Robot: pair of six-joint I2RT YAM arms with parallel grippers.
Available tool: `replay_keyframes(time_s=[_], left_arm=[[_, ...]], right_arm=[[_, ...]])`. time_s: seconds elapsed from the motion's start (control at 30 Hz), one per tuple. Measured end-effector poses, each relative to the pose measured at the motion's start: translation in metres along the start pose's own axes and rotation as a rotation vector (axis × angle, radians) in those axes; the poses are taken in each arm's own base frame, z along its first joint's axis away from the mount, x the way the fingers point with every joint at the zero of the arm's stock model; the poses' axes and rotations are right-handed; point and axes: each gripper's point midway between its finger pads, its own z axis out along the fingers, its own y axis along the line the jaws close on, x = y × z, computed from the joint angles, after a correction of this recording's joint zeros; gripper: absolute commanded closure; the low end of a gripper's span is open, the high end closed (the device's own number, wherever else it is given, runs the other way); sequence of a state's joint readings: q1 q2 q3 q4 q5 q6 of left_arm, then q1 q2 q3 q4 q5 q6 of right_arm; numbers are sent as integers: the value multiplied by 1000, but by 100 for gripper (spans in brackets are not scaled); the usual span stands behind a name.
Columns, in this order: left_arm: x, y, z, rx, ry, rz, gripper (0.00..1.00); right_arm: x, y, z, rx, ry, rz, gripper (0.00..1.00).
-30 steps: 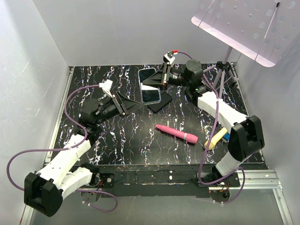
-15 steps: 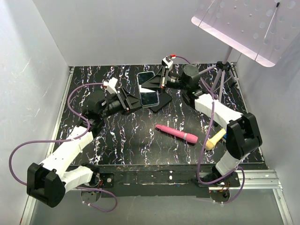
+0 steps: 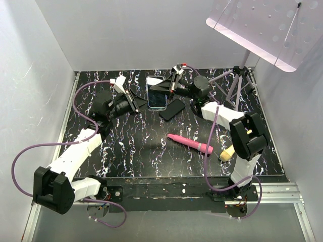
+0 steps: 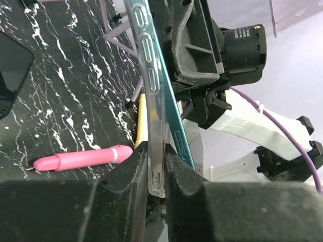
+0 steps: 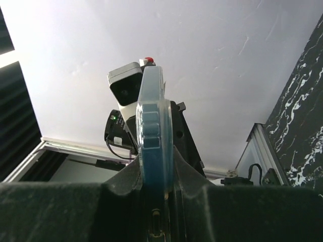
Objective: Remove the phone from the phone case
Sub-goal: Remove the phone case from the phone.
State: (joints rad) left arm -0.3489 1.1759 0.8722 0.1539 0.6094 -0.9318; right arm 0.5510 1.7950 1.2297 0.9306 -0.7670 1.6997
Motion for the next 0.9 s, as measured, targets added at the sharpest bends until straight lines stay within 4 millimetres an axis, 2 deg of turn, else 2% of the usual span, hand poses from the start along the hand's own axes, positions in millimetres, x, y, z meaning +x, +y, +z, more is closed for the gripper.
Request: replay_keyframes(time_s=[0.07, 0.13, 0.17, 0.27, 0.37, 0.4, 0.5, 0.6, 0.7, 0.8, 0.9], left_arm=[[-2, 1, 0, -6, -10, 15, 90], [-2, 4, -1, -12, -26, 21, 86], [-1, 5, -2, -14, -29, 21, 79], [1, 2, -9, -15, -40, 31, 48], [6, 6, -16, -44, -24, 26, 31], [9, 8, -18, -53, -8, 16, 29], [19, 8, -25, -65, 33, -4, 27], [26, -1, -38, -53, 61, -20, 27], [26, -24, -50, 12, 78, -43, 34], [20, -58, -55, 133, 91, -89, 36], [12, -84, -59, 228, 86, -142, 39]], right_arm=[[-3, -3, 1, -16, -2, 25, 99], [-3, -5, 2, -24, 2, 37, 99], [-2, -6, 3, -26, 7, 43, 99], [5, -5, 4, -27, 31, 65, 99], [12, 0, 3, -31, 63, 47, 99], [13, 0, 1, -25, 69, 34, 99], [17, -1, -3, -1, 94, -6, 99], [19, 0, -7, 14, 105, -39, 99], [7, 2, -14, 20, 78, -62, 99], [-12, 2, -22, 32, 27, -72, 99], [-25, 6, -25, 32, -11, -83, 99]])
